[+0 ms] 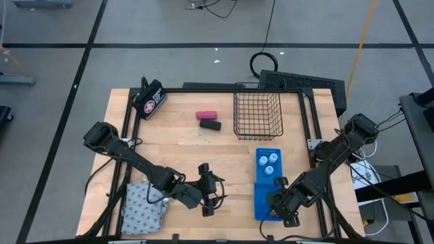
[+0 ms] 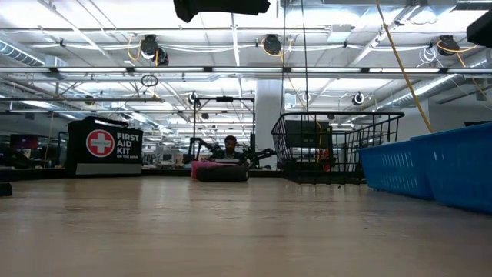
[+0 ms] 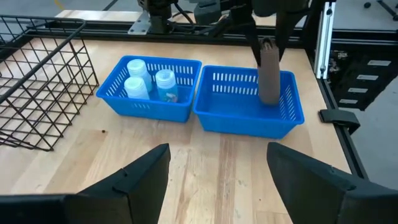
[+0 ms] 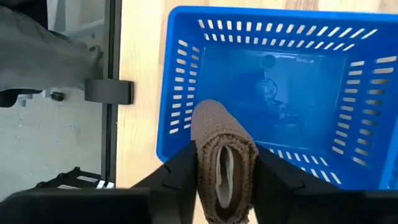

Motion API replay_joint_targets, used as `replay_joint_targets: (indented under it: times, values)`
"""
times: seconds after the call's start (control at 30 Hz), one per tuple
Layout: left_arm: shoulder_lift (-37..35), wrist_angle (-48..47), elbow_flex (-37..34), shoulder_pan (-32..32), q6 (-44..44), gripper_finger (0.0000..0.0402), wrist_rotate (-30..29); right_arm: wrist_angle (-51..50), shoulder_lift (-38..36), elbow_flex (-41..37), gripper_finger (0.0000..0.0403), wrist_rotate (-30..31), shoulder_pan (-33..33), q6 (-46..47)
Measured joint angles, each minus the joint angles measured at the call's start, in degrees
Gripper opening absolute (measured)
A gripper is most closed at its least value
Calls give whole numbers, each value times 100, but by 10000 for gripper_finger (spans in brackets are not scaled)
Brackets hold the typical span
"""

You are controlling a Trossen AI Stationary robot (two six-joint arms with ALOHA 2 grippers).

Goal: Pick & Place Medicine items
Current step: Put the brown bandage into the bottom blue basket

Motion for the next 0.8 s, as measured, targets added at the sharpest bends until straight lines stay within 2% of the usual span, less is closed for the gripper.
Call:
replay_joint_targets:
  times: [0.17,0.37,0.8]
  values:
    - [0,-9,0,0,11,264,2,0,0,-156,150,9,-1,2]
    - [0,-12,0,0,11,269,2,-4,0,-299,174,9,-69,140]
    - [0,-16,0,0,5,255,2,125,0,-306,180,35,-178,-165]
